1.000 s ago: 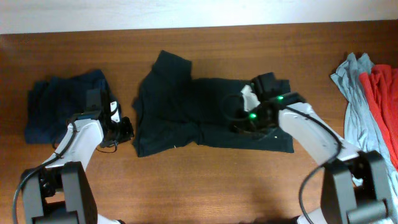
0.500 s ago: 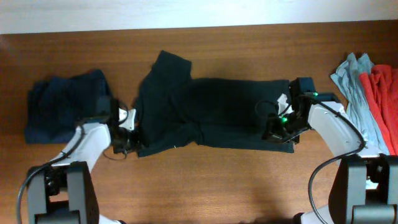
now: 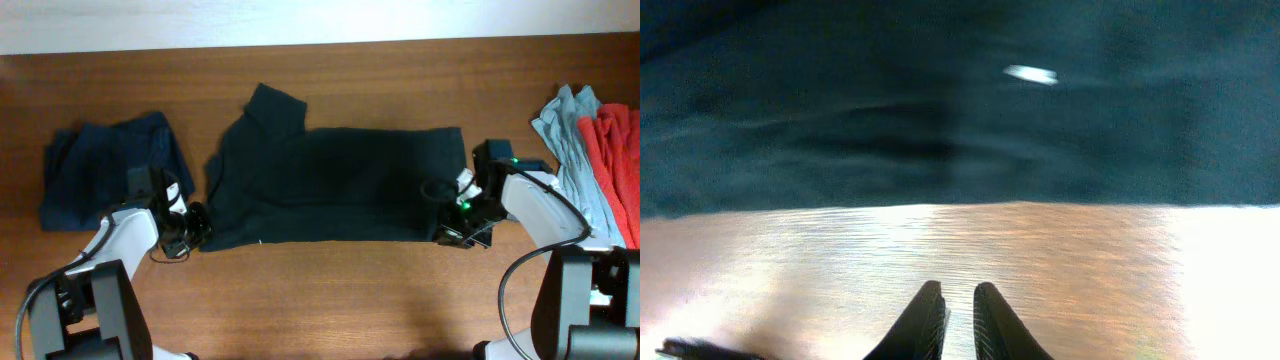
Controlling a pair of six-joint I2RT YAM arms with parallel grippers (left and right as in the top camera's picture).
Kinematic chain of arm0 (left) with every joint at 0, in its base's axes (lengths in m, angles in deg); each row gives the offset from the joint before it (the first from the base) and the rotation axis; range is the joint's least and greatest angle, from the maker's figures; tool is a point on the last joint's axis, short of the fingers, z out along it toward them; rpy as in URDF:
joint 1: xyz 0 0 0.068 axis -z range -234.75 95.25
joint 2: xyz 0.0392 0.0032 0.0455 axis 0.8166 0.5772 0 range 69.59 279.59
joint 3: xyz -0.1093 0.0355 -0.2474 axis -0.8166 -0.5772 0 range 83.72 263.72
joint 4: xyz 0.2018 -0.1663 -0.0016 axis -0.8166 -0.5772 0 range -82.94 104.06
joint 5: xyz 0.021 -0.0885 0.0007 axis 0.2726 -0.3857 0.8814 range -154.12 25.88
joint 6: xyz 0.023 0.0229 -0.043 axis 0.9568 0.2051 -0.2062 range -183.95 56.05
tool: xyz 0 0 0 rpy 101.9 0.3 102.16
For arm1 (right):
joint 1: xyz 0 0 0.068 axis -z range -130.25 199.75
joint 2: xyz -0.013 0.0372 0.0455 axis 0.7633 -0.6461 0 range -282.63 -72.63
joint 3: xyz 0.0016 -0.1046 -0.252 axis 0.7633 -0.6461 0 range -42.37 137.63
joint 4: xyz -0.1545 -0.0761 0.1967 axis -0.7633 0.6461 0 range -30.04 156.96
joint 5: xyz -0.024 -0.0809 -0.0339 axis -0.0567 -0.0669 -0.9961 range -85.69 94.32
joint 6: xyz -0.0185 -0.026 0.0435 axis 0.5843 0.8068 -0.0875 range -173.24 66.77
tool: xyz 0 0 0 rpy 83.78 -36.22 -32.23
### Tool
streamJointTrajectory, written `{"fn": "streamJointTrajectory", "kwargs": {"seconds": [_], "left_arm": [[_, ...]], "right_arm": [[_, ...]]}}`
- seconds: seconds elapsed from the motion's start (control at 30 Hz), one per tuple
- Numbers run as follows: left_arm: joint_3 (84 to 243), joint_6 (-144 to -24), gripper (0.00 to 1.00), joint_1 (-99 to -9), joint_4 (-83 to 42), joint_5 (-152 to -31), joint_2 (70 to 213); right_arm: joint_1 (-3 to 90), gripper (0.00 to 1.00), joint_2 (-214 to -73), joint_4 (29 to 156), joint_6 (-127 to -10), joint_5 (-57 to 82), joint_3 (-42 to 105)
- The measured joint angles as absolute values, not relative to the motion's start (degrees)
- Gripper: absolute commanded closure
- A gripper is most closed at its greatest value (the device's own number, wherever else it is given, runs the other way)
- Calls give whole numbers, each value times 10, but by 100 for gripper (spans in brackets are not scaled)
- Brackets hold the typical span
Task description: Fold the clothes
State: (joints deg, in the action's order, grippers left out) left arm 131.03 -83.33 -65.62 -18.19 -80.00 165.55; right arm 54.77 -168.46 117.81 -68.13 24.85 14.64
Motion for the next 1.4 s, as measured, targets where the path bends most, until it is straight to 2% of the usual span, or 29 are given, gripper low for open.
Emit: {"fn": "streamJointTrajectory", "kwargs": {"seconds": [0.13,0.33,0.5,0.53,0.6,0.63,0.7,0.83,0.93,1.0,1.07,1.1,1.13,1.27,1.37,1.4], "left_arm": [[1310,-835,100,-661,-178,-798,1656],[1310,-835,99,-662,-173,-795,1656],[1310,-835,99,-662,-173,-795,1656],[1310,-835,94,-662,-173,-795,1656],[1310,-836,74,-662,-173,-794,1656],[1310,-837,62,-662,-171,-798,1655],[1313,-835,50,-660,-167,-806,1654],[1326,-823,48,-661,-179,-806,1654],[1335,-812,47,-663,-207,-788,1655],[1340,-804,47,-666,-228,-779,1655],[1343,-795,47,-668,-246,-773,1655],[1344,-791,46,-668,-253,-770,1654],[1345,-789,46,-668,-256,-769,1653],[1347,-783,46,-668,-256,-765,1645],[1347,-780,32,-668,-252,-762,1644],[1347,-780,31,-668,-250,-761,1644]], "right_arm": [[585,83,-1685,1171,-685,244,117],[626,83,-1685,1030,-712,232,63],[627,86,-1673,1008,-740,225,43],[627,86,-1673,1013,-743,221,43],[628,85,-1672,1019,-748,214,44],[630,82,-1672,1022,-751,214,44],[636,66,-1672,1028,-748,217,45],[649,52,-1672,1062,-705,240,56],[651,51,-1660,1084,-680,267,67],[651,53,-1631,1098,-672,287,79],[651,82,-1610,1099,-667,299,87],[651,93,-1592,1099,-664,310,95],[651,96,-1588,1099,-663,315,96],[638,96,-1588,1083,-661,324,95],[594,96,-1606,1047,-661,326,88],[583,96,-1611,1043,-661,326,86]]}}
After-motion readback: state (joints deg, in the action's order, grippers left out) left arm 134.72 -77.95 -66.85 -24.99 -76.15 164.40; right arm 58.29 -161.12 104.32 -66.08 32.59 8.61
